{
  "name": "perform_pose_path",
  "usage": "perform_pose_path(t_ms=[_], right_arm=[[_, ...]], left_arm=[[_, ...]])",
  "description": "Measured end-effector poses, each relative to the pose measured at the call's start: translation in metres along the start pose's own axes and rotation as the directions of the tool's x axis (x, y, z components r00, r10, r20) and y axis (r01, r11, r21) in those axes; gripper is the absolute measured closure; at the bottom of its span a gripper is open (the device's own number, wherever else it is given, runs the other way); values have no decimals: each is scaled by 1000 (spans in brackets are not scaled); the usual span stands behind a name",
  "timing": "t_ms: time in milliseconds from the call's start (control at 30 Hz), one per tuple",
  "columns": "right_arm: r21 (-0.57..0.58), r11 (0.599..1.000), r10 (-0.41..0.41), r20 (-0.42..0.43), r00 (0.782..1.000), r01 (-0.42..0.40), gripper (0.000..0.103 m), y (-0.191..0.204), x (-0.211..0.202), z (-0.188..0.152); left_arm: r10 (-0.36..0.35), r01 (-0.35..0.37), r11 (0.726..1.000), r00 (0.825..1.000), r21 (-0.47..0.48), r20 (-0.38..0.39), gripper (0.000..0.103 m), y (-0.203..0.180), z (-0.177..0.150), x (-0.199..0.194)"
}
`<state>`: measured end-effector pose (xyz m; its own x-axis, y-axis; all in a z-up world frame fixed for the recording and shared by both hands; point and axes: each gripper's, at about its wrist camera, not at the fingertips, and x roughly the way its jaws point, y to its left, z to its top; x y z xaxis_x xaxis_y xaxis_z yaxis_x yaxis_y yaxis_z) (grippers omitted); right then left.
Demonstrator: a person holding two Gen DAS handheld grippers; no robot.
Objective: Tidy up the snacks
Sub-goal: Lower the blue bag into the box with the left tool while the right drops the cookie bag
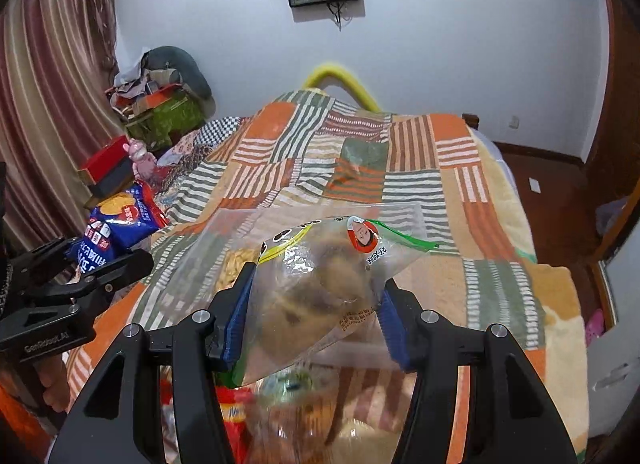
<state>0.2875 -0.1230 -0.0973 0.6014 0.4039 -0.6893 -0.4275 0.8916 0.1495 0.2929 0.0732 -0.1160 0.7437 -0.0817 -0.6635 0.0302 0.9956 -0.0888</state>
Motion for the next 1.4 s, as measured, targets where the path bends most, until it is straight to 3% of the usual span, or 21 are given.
perform_pose_path(t_ms=[400, 733, 1033, 1267, 1400], right_arm=[[-86, 996, 17, -135, 991, -29, 50, 10, 48, 1], [-113, 993, 0, -197, 980, -23, 48, 6, 64, -4], [-161, 987, -36, -145, 989, 12, 44, 11, 43, -1], [-179, 983, -55, -84, 995, 40, 38, 9, 16, 0], [-170, 984, -56, -55, 997, 46, 36, 8, 2, 1]], left_arm=[[6, -5, 1000, 993, 3, -115, 39, 4, 2, 64], [-13, 10, 1000, 984, -18, -178, 38, 8, -5, 87], [-27, 27, 1000, 985, 0, -173, 37, 2, -4, 76], [-28, 29, 999, 994, 14, -106, 22, -2, 4, 47], [-27, 26, 1000, 996, -5, -88, 22, -1, 9, 35]])
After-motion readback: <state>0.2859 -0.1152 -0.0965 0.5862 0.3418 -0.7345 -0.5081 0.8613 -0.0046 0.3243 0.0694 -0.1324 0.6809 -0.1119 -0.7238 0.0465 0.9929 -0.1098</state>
